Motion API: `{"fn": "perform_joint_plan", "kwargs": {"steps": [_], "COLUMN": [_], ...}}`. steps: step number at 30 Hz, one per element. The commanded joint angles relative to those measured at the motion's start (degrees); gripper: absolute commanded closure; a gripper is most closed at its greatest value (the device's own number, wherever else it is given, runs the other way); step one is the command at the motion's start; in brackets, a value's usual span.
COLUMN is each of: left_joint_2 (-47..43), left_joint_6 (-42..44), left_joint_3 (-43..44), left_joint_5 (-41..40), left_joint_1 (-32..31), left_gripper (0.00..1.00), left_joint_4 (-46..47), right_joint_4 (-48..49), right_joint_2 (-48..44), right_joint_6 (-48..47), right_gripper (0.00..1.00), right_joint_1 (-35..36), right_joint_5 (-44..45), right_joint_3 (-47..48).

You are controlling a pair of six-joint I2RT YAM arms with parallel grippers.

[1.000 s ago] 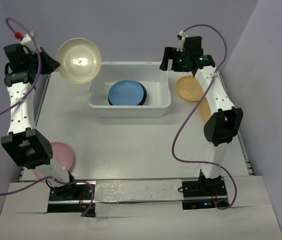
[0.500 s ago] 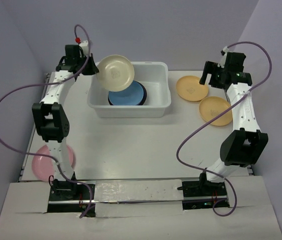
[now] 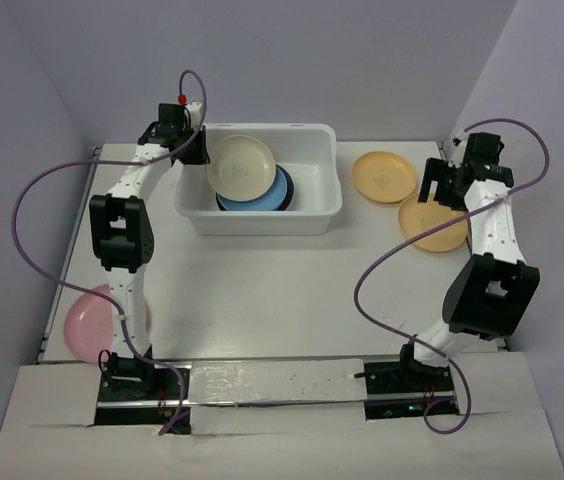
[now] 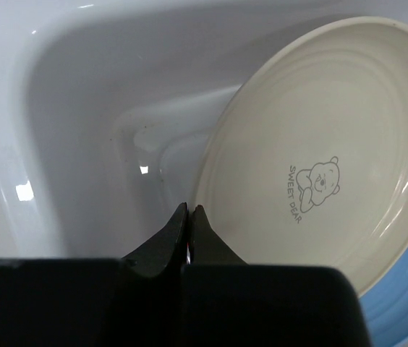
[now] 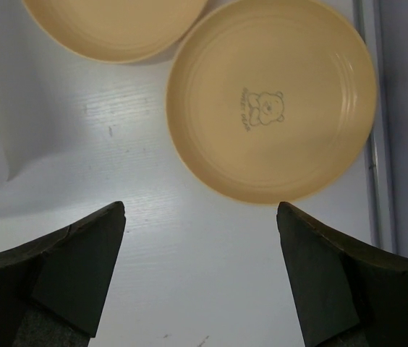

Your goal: Place the plates into the plastic bin on the countertop

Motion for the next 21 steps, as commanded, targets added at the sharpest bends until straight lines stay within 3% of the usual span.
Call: {"fn": "perform_joint_plan", "kwargs": {"steps": [1,5,8,9,10,15,21], "left_joint_2": [-3.2,-4.2,-5.0,-5.0,-5.2,-6.9,-10.6], "left_joint_6": [1.5,2.6,2.6,2.5,2.6,2.3,1.3], "left_joint_3": [-0.8,-2.6,-3.5,-3.5,-3.3,-3.7,-5.0], "left_joint_5": [4.1,5.3,5.1,5.1,5.1,4.4,4.4], "left_joint_1": [-0.8,-1.3,-1.5,-1.5,-1.6,-1.7,-1.8], "left_gripper": [1.0,0.95,0.75,0.75,0.65,0.42,0.4], "left_joint_4": [-1.0,-2.3,-2.3,-2.6,-3.2,-4.5,-5.6], "right_joint_4": [-2.4,-2.0,-1.4,-1.4,-1.2,1.4,6.7], "right_joint_2": [-0.8,-2.1,-2.1,-2.1,-1.3,1.9,6.4], "right_joint_6": [-1.0,-0.8,-1.0,-1.1,-1.1,0.8,10.4], "right_gripper": [0.11,0.16,0.21,0.22,0.24,0.27,0.31], "right_joint_1": [-3.8,-4.5,-4.6,-4.7,-4.9,-5.7,-5.7], "right_joint_5": [1.4,2.5,3.1,3.1,3.4,5.0,13.2], "right_joint_3": [-4.1,-8.6,-11.2,-11.3,-12.3,-13.9,-12.4]}}
